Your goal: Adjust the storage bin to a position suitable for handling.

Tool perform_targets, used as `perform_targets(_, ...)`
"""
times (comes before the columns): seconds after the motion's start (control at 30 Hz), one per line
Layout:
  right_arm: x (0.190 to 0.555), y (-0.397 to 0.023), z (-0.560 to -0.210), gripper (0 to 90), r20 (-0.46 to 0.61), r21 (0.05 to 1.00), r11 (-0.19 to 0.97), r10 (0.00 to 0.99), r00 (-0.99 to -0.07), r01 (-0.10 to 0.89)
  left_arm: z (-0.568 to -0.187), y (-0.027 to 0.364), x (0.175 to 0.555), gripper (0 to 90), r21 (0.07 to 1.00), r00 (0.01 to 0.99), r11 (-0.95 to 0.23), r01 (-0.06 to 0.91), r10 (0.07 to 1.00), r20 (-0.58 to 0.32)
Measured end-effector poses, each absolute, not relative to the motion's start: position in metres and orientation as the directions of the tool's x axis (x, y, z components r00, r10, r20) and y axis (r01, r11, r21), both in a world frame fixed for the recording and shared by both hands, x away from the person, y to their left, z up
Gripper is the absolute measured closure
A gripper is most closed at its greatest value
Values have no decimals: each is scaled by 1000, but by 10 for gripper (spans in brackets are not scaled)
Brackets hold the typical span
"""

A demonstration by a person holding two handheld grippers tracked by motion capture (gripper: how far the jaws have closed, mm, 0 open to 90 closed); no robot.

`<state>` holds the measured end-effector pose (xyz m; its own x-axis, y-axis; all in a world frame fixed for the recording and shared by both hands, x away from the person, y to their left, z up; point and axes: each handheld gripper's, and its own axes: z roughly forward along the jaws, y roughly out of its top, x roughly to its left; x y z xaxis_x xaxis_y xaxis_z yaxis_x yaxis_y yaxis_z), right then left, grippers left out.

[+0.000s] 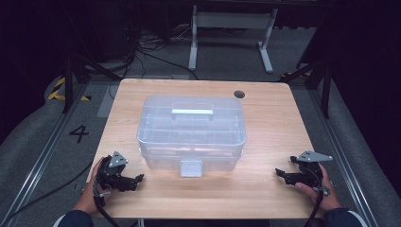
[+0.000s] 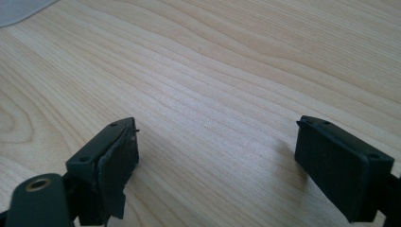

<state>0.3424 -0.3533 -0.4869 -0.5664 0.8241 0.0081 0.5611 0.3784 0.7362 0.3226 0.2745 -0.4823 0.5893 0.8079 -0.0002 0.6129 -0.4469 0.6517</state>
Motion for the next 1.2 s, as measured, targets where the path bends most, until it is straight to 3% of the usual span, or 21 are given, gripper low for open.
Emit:
perform_targets(0.6, 345, -355, -486, 139, 6, 730, 394, 813, -582, 559, -483, 281, 320, 5, 657, 614, -462, 596, 790, -1)
perform_targets(0.8, 345, -355, -484, 212, -7, 731, 403, 811, -585, 550, -482, 281, 320, 5, 655, 615, -465, 596, 789, 1)
perform_targets(1.2, 344, -350, -474, 266, -22, 754, 407, 799, -601, 515, -483, 281, 320, 6, 654, 613, -460, 600, 790, -7)
